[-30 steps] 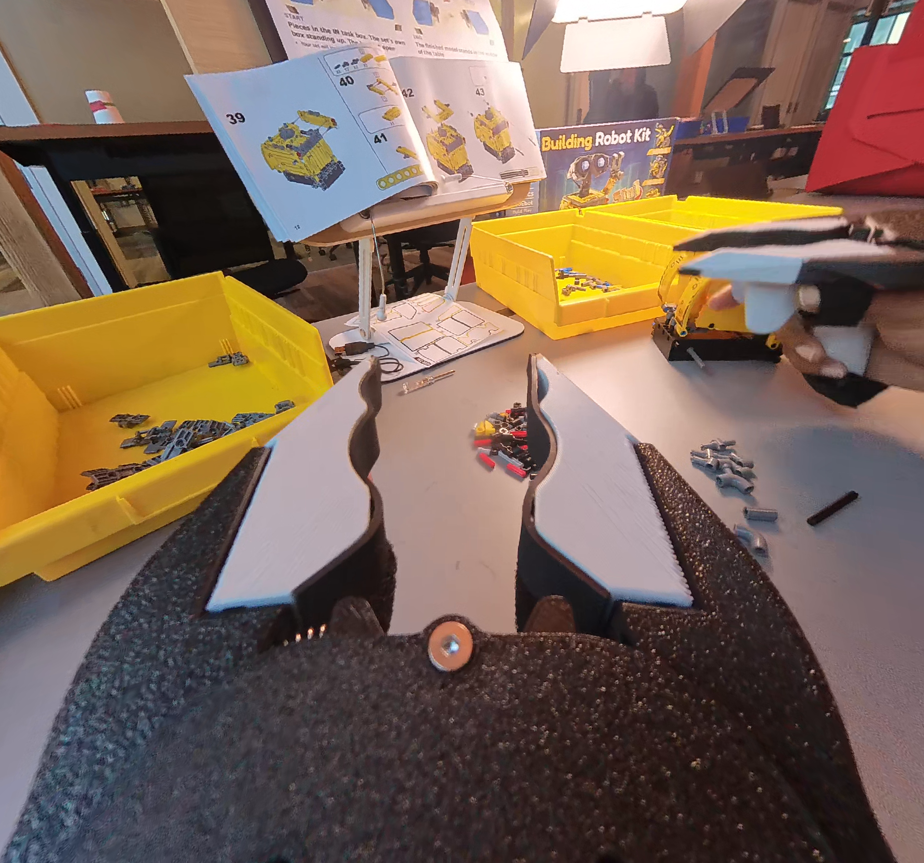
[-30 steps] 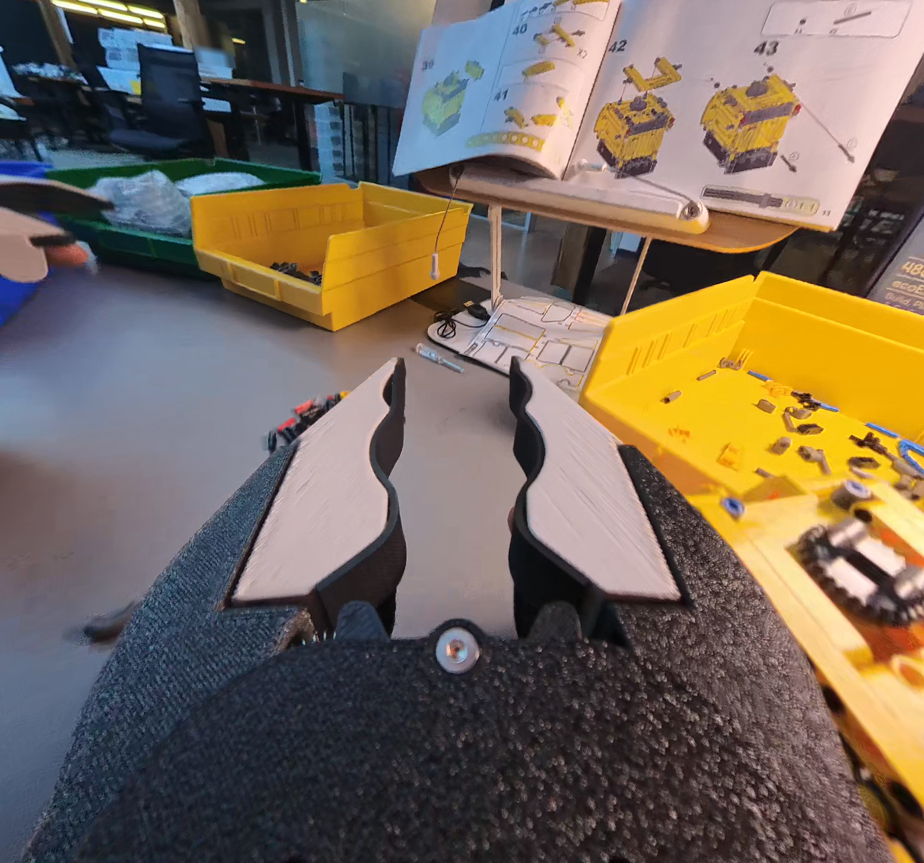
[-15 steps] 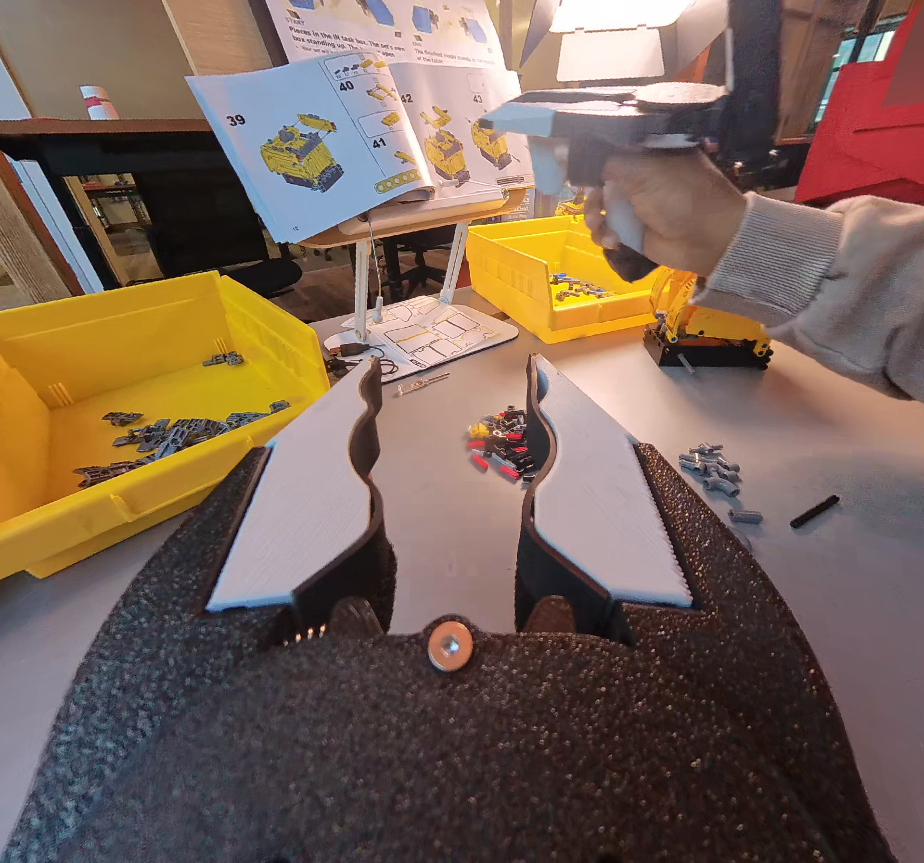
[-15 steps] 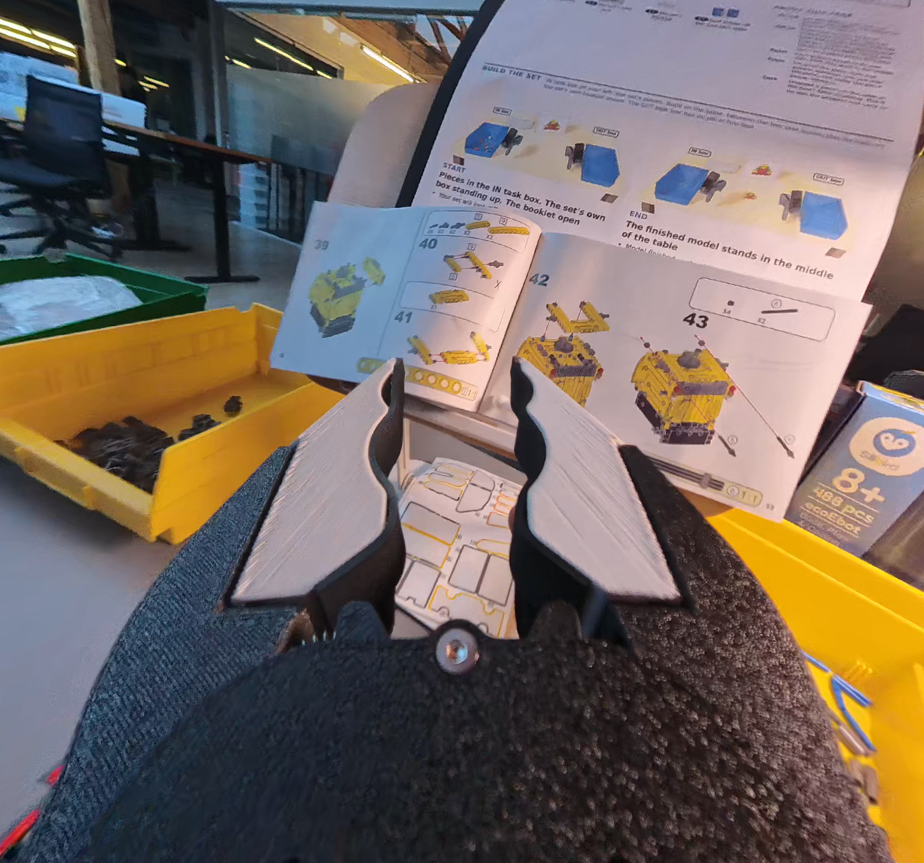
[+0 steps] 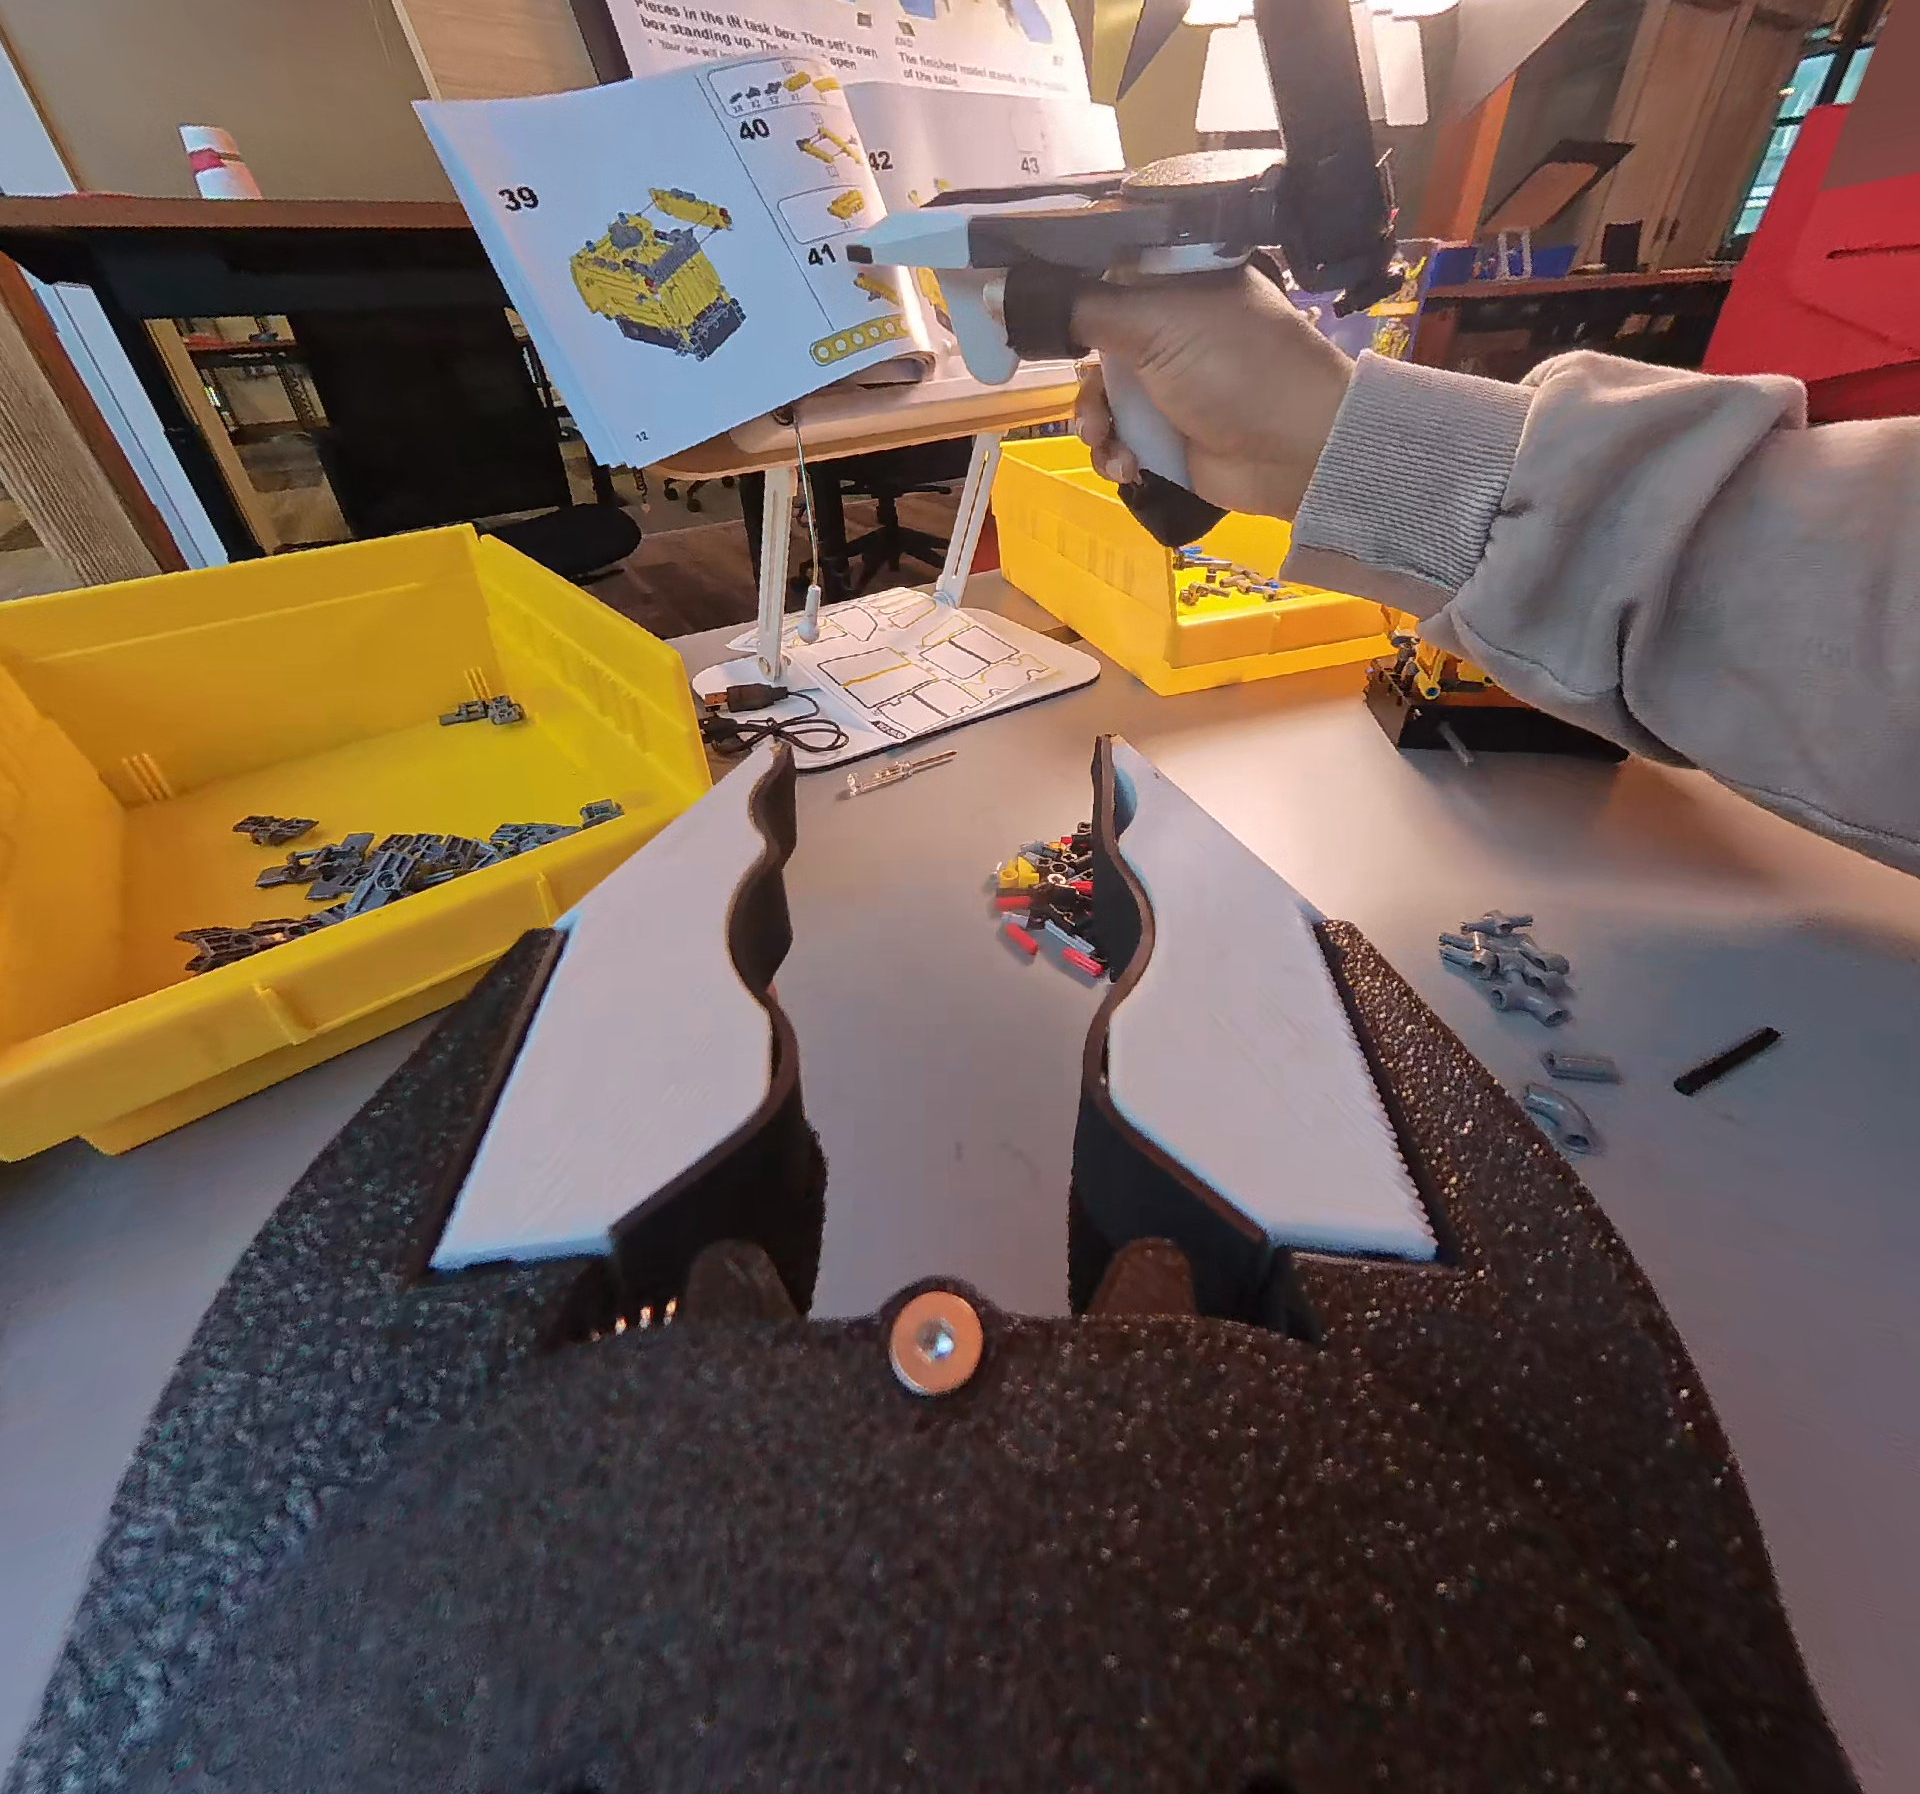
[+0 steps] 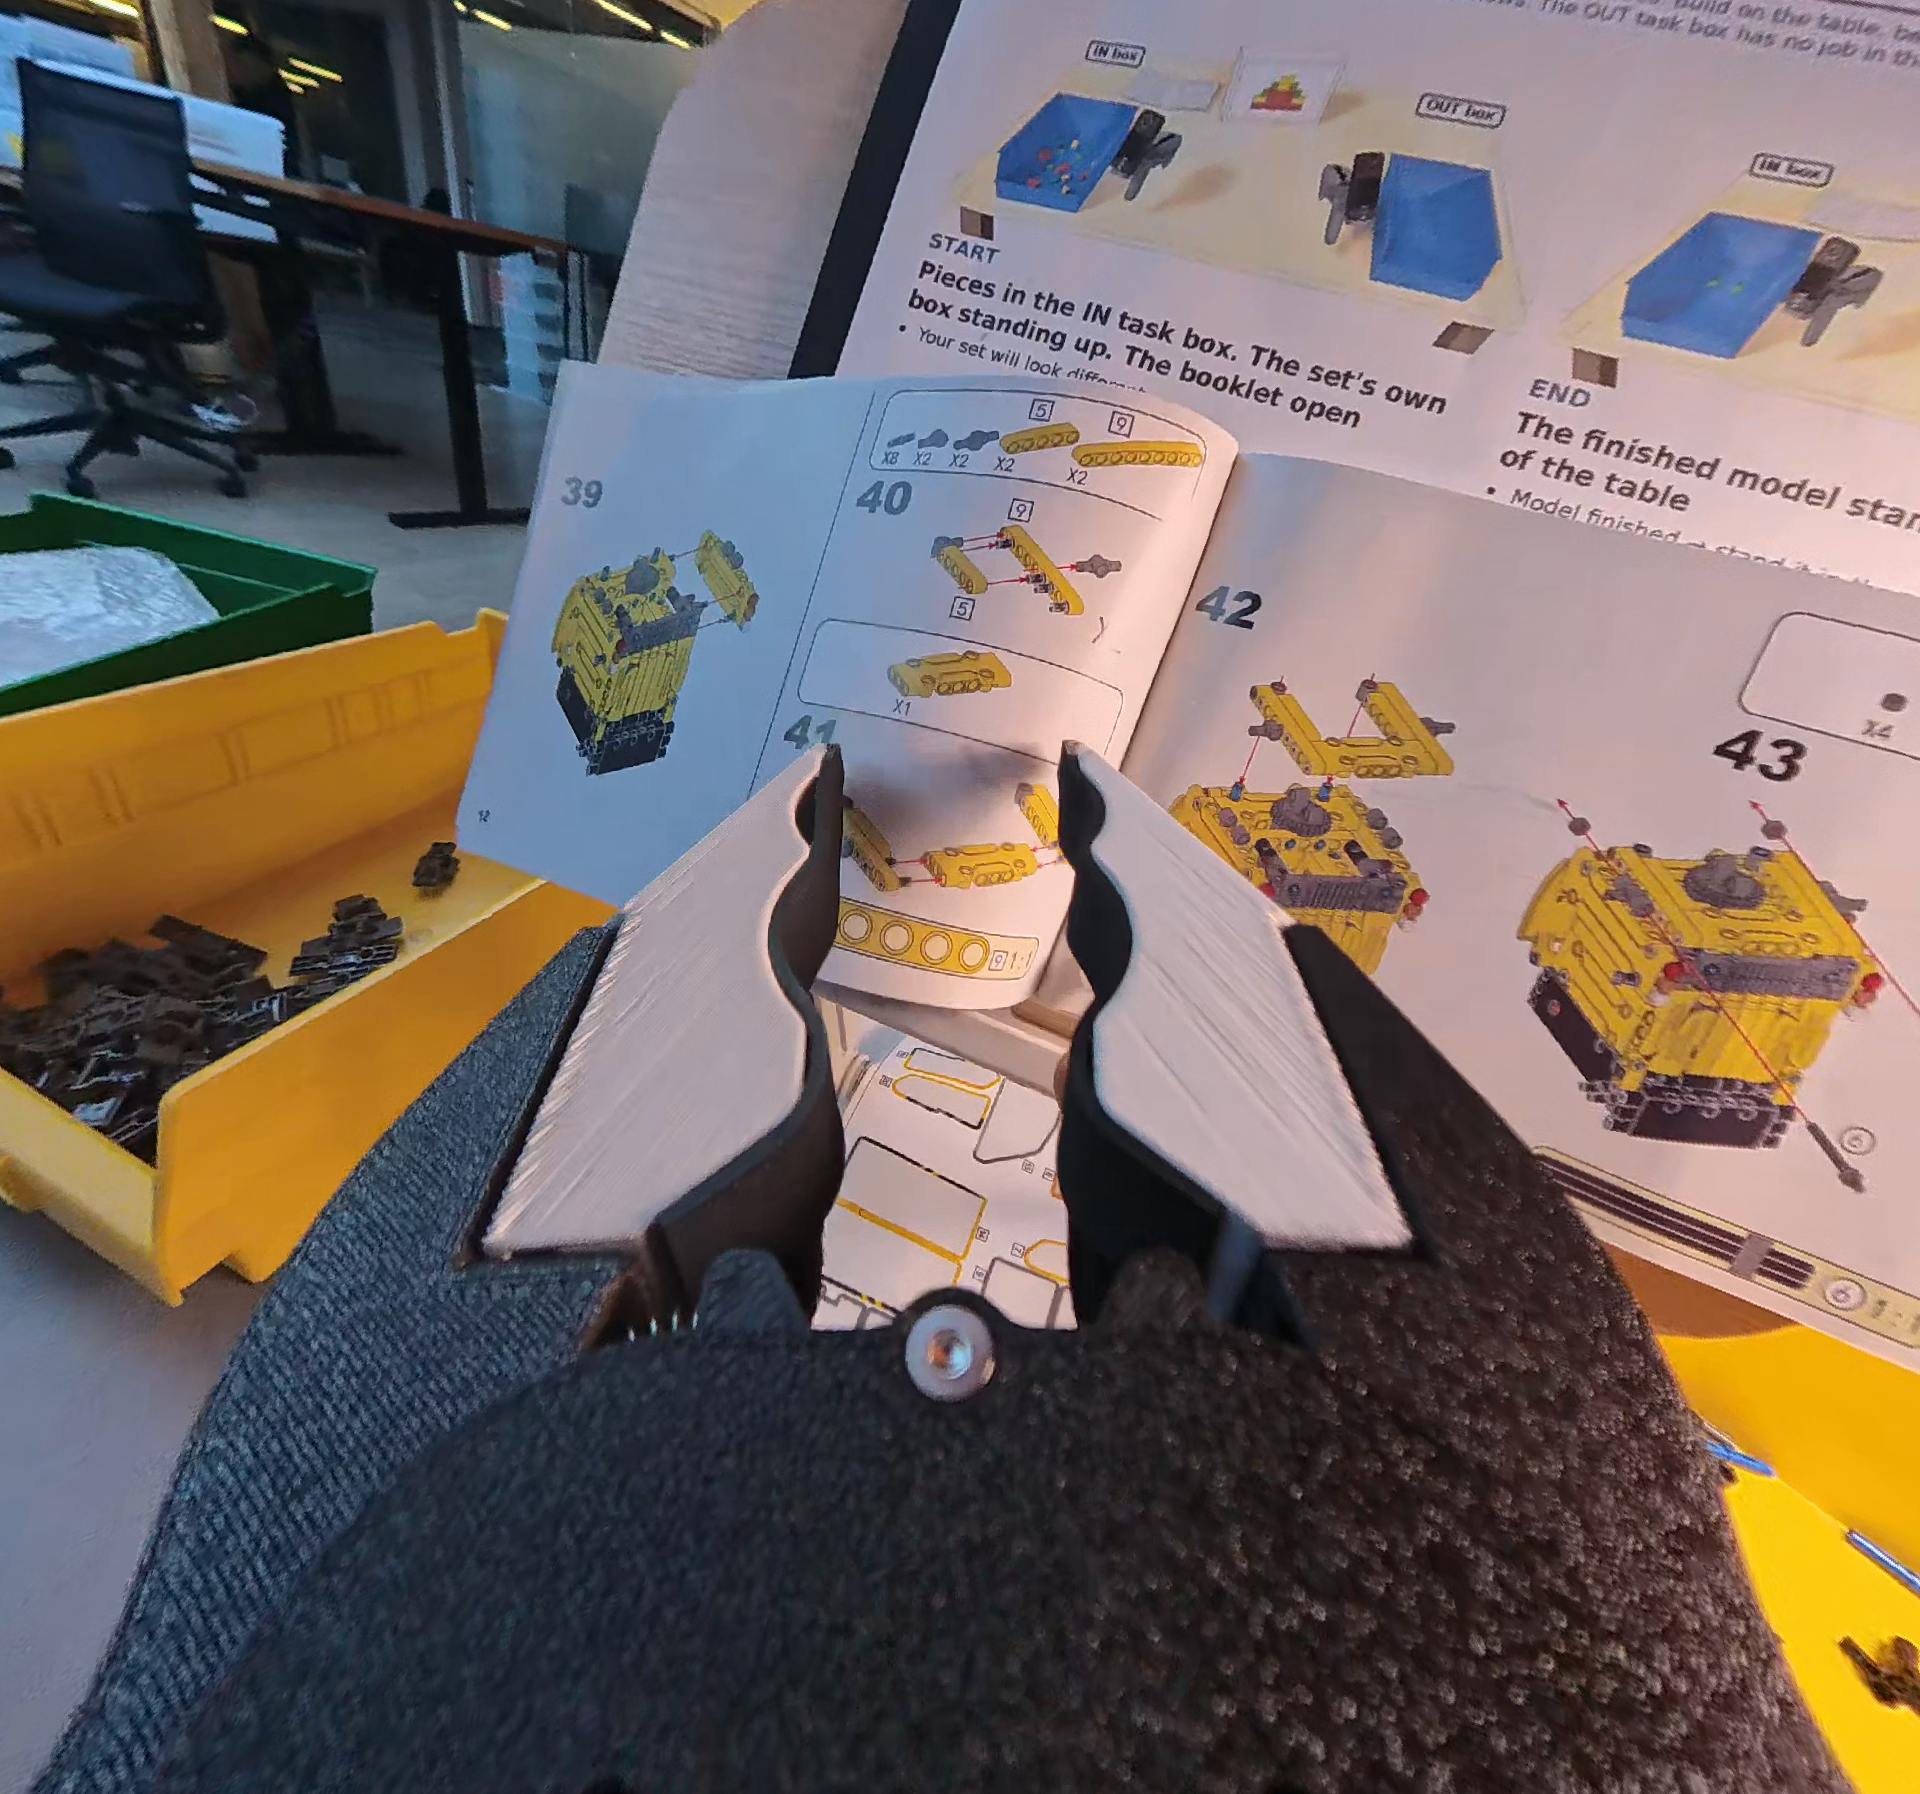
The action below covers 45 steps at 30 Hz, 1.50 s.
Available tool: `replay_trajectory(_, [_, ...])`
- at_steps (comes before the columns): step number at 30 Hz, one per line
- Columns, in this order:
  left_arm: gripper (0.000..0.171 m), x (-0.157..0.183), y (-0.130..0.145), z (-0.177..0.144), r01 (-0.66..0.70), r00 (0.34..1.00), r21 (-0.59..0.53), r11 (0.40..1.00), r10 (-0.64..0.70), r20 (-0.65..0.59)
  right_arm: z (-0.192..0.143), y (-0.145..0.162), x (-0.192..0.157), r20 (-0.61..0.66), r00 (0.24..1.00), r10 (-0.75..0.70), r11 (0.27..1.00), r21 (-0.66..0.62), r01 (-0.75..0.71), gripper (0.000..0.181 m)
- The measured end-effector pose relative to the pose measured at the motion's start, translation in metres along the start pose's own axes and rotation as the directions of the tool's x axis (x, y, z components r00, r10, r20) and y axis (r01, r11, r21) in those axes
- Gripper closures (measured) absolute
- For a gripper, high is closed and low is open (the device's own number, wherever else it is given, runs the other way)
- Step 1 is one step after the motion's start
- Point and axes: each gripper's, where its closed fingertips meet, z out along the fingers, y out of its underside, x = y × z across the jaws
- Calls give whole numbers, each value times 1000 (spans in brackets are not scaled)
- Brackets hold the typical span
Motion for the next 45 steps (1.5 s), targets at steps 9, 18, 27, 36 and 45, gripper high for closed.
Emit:
replay_trajectory(9, [116, 4, 3, 2, 3, 1000, -13, 1000, -3, -17, 2, 18, 3, -31, 988, -154, 986, -74, 151, 127])
replay_trajectory(18, [118, 6, 1, 1, 7, 1000, -4, 1000, -7, -27, 0, 20, 13, -56, 990, -127, 990, -65, 123, 148])
replay_trajectory(27, [118, 9, 5, 3, 5, 999, -19, 1000, -6, -37, 0, 20, 12, -52, 994, -94, 994, -53, 91, 150])
replay_trajectory(36, [118, 8, 9, 5, -3, 999, -34, 999, 2, -32, 3, 19, 9, -48, 997, -64, 997, -44, 62, 149])
replay_trajectory(45, [119, 7, 14, 6, -32, 999, -55, 998, 31, -23, 2, 22, -17, 60, 996, -60, 996, -56, 64, 124])
